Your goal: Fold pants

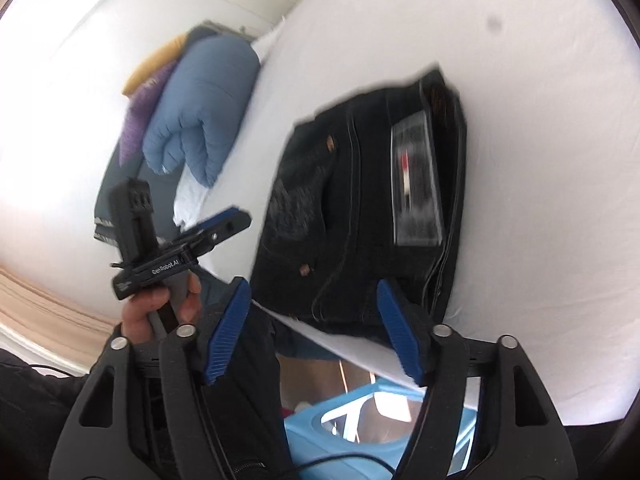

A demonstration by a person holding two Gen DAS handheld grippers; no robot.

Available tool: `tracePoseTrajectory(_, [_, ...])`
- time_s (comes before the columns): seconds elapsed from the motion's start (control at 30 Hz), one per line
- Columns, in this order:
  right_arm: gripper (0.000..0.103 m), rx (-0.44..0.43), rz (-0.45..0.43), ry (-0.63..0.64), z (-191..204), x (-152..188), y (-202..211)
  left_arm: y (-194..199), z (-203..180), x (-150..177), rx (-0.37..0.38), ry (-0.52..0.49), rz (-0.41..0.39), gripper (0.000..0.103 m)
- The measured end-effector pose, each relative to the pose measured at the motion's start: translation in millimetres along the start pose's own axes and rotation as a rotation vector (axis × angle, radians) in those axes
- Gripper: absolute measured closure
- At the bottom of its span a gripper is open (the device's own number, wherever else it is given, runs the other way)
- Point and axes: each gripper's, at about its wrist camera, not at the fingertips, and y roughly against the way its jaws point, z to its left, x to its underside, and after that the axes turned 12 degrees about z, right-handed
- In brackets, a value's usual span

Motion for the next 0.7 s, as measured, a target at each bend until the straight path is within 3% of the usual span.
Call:
tracePoseTrajectory(0.07, [0.012,0.031,-0.084,-0.020,-7.6,-5.7,19.2,-7.4,14.9,-8.7,-0.011,0.014,0.031,0.000])
tracePoseTrajectory(0.2, [0.012,0.092,-0.112,-0.138,-37.0,-25.5,25.5,-30.2,30.1,-14.8,0.084,0.049,0.111,0.000])
tracePoseTrajectory(0.27, [0.012,0.135,-0.056,-0.199,-51.5,-36.8,14.4,-45.6,24.4,-21.6,0.107,0.051,0.157,0.002])
tracePoseTrajectory(0.33, [0.012,0.116,-0.008,-0.230,-64.8,-46.2,2.3,-57.7,20.2,-20.1,0.135,0.031,0.209,0.009])
tracePoseTrajectory(0.43, [0.012,0.128,0.017,-0.232,-66.3,-57.4,-7.2,-72.0,5.6,-17.0,0.115,-0.034,0.270,0.020])
tracePoseTrajectory(0.5, [0.012,0.128,0.029,-0.233,-65.6,-64.9,-11.3,-77.4,-3.4,-12.3,0.083,-0.063,0.270,0.023])
tracePoseTrajectory(0.53, [0.019,0.131,0.037,-0.230,-64.4,-68.7,-13.8,-77.7,-6.5,-13.3,0.085,-0.067,0.269,0.031])
tracePoseTrajectory(0.57, [0.034,0.138,0.049,-0.224,-62.7,-72.1,-19.7,-77.8,-10.1,-15.0,0.093,-0.070,0.271,0.034])
tracePoseTrajectory(0.67, [0.057,0.210,0.100,-0.201,-59.0,-85.1,-38.6,-79.8,-23.4,-17.5,0.057,-0.107,0.278,0.043])
tracePoseTrajectory(0.7, [0.060,0.242,0.106,-0.180,-52.8,-87.1,-45.2,-80.2,-28.2,-17.2,0.042,-0.125,0.276,0.046])
